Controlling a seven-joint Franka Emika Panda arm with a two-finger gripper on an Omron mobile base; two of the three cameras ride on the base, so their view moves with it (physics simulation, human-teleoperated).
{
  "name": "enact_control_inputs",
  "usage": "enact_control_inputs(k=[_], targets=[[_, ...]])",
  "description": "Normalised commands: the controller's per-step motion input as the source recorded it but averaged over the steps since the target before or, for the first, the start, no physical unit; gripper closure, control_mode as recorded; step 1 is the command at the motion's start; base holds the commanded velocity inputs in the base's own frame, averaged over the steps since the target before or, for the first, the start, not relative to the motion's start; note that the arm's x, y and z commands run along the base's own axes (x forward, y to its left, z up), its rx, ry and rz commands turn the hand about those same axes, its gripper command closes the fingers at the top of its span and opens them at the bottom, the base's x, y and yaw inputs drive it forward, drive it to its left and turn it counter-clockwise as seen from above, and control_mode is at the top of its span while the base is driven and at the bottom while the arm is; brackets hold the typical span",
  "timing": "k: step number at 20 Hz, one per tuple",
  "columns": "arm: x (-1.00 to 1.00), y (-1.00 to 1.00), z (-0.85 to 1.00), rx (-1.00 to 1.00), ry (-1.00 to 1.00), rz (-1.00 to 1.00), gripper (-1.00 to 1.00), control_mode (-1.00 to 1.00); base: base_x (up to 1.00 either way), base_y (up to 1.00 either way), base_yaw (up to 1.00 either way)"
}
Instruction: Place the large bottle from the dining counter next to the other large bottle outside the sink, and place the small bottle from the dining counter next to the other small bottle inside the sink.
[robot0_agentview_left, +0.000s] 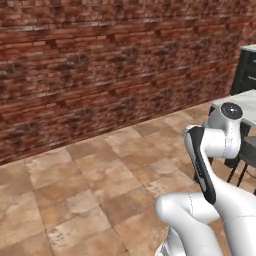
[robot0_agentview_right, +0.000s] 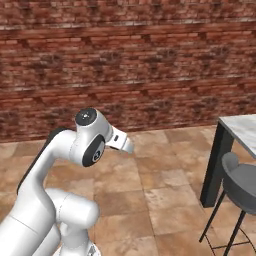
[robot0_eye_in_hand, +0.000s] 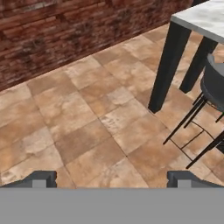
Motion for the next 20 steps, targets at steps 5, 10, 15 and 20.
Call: enact_control_inputs(k=[5,10,15,20], targets=[[0.0,0.0,0.0,0.0,0.0,0.0,-1.0,1.0,0.73,-0.42,-0.32],[0.0,0.0,0.0,0.0,0.0,0.0,-1.0,1.0,0.81,-0.52,-0.27],[0.0,0.0,0.0,0.0,0.0,0.0,-1.0,1.0,0.4,-0.4,-0.34],[0.0,0.0,0.0,0.0,0.0,0.0,-1.0,1.0,0.02,-0.22,-0.44]])
